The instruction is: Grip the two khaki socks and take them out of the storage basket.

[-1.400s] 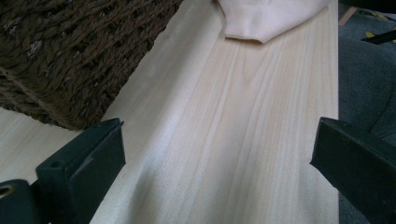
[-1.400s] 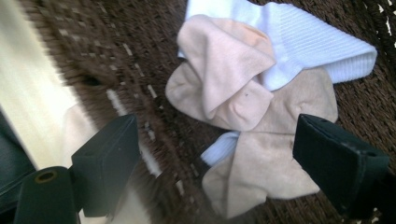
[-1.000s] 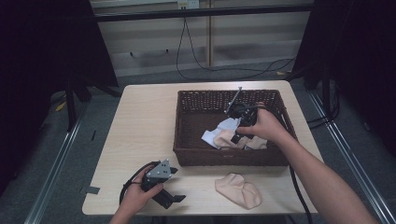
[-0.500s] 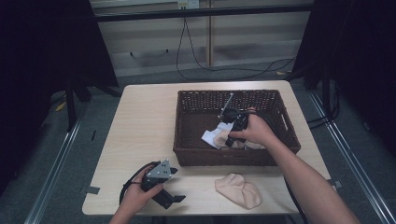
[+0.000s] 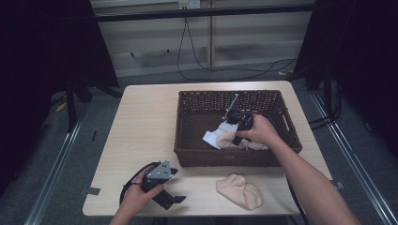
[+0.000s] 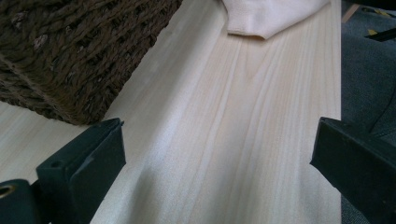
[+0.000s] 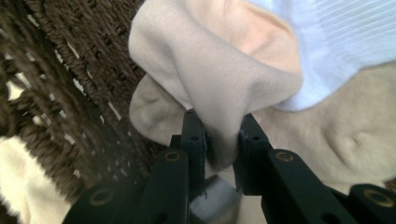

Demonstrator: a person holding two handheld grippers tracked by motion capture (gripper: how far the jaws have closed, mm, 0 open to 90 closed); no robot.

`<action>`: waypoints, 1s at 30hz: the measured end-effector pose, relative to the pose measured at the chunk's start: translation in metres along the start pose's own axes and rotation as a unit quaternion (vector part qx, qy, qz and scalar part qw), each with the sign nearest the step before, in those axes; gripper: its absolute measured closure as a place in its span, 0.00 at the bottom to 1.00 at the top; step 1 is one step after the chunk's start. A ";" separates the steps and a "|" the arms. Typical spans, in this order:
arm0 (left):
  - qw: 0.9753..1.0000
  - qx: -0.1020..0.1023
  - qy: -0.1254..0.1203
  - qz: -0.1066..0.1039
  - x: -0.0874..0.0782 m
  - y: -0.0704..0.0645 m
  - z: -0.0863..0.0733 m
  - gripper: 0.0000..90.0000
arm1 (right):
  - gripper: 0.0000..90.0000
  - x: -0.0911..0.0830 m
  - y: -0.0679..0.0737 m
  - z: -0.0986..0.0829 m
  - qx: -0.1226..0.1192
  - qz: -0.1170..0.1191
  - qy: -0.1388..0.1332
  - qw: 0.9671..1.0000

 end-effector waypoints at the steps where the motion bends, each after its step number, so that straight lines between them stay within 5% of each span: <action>1: 1.000 -0.003 0.000 0.001 0.000 0.000 0.000 0.03 | 0.86 -0.004 0.000 -0.001 -0.004 -0.001 0.002 1.000; 15: 1.000 -0.001 -0.006 -0.003 0.002 0.000 0.001 0.03 | 0.86 -0.063 0.003 -0.010 -0.011 0.004 -0.022 1.000; 30: 1.000 -0.001 -0.006 -0.004 0.002 -0.001 0.001 0.03 | 0.86 -0.108 0.007 -0.020 -0.023 0.005 -0.032 0.999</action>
Point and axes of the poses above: each handheld gripper's, and its own axes: x roughly forward along the jaws, z roughly out of its top, y roughly to its left, the point moved 4 cm from there along x, roughly forward along the jaws, and after that the axes turned 2 degrees about x, right-handed, at the moved point
